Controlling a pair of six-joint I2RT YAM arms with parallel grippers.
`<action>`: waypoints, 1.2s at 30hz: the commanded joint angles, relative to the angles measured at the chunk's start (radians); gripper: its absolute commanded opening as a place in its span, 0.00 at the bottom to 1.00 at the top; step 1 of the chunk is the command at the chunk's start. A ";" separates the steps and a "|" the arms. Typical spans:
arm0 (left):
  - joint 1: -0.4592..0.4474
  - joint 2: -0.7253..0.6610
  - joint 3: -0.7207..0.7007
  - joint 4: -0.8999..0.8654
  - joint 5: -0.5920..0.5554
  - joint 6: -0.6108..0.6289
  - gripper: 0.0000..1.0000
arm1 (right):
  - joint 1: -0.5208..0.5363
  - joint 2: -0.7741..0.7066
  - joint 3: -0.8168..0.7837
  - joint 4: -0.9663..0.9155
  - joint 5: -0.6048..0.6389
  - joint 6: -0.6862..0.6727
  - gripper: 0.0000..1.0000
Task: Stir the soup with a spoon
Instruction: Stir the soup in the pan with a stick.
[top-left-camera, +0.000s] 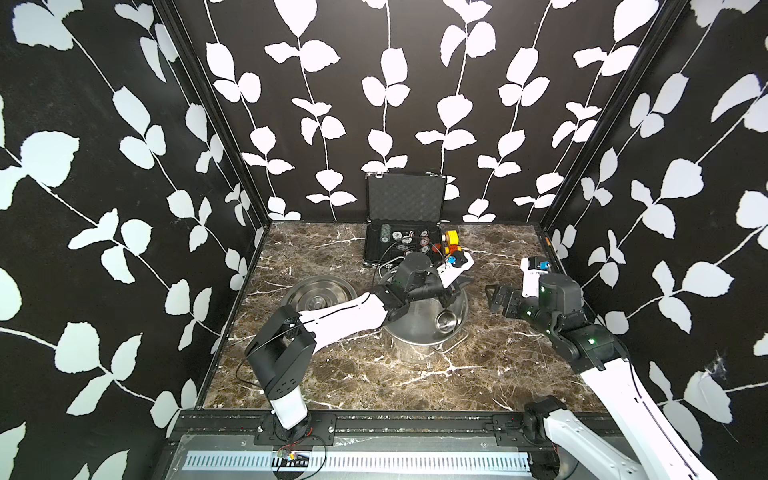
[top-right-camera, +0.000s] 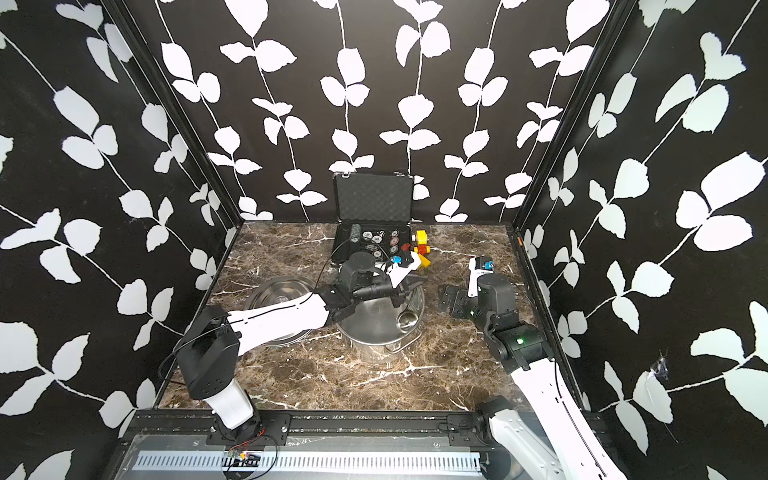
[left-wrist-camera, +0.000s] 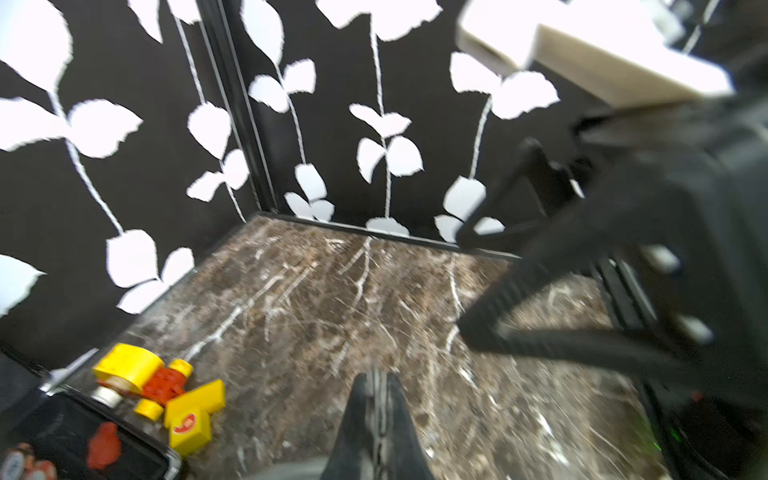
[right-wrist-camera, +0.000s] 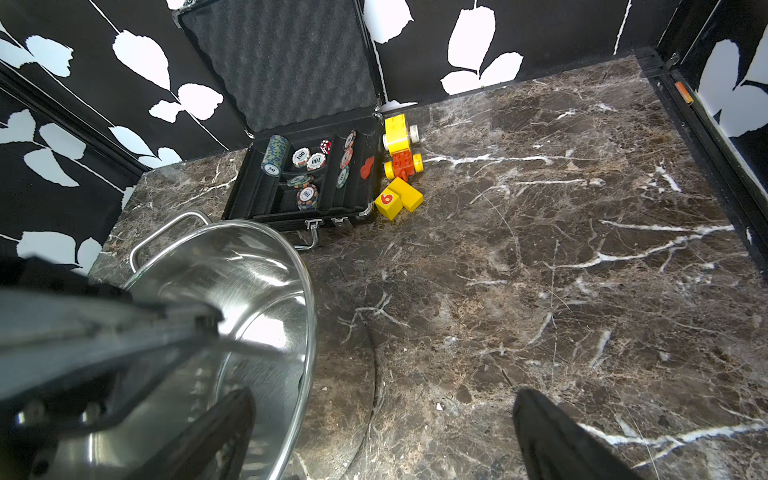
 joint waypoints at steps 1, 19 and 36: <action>-0.018 -0.112 -0.067 -0.016 0.067 0.065 0.00 | 0.004 0.004 -0.009 0.021 -0.001 0.004 0.99; -0.044 -0.466 -0.377 -0.150 -0.025 0.151 0.00 | 0.004 0.074 -0.004 0.073 -0.049 0.016 0.99; 0.204 -0.546 -0.497 0.033 -0.322 -0.053 0.00 | 0.004 0.106 -0.014 0.070 -0.048 0.041 0.99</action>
